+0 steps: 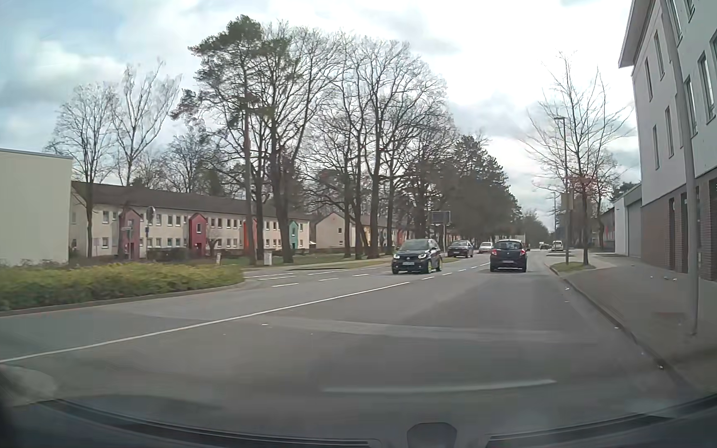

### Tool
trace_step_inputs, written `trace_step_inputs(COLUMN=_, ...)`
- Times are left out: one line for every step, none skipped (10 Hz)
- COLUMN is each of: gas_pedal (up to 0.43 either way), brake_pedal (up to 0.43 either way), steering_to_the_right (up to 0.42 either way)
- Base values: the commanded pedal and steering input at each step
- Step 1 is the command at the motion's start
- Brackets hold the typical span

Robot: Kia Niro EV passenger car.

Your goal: Follow the waypoints while adhering to traffic rules and regulations

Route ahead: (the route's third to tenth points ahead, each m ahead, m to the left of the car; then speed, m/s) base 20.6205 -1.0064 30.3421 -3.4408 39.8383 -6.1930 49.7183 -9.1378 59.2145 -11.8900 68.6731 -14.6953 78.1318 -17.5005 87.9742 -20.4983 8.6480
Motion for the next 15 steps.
trace_step_inputs(gas_pedal=0.319, brake_pedal=0.0, steering_to_the_right=0.164)
trace_step_inputs(gas_pedal=0.319, brake_pedal=0.0, steering_to_the_right=0.154)
trace_step_inputs(gas_pedal=0.319, brake_pedal=0.0, steering_to_the_right=0.144)
trace_step_inputs(gas_pedal=0.319, brake_pedal=0.0, steering_to_the_right=0.13)
trace_step_inputs(gas_pedal=0.319, brake_pedal=0.0, steering_to_the_right=0.11)
trace_step_inputs(gas_pedal=0.319, brake_pedal=0.0, steering_to_the_right=0.089)
trace_step_inputs(gas_pedal=0.319, brake_pedal=0.0, steering_to_the_right=0.071)
trace_step_inputs(gas_pedal=0.319, brake_pedal=0.0, steering_to_the_right=0.051)
trace_step_inputs(gas_pedal=0.319, brake_pedal=0.0, steering_to_the_right=0.036)
trace_step_inputs(gas_pedal=0.319, brake_pedal=0.0, steering_to_the_right=0.022)
trace_step_inputs(gas_pedal=0.319, brake_pedal=0.0, steering_to_the_right=0.013)
trace_step_inputs(gas_pedal=0.311, brake_pedal=0.0, steering_to_the_right=0.014)
trace_step_inputs(gas_pedal=0.287, brake_pedal=0.0, steering_to_the_right=0.014)
trace_step_inputs(gas_pedal=0.268, brake_pedal=0.0, steering_to_the_right=0.014)
trace_step_inputs(gas_pedal=0.26, brake_pedal=0.0, steering_to_the_right=0.016)
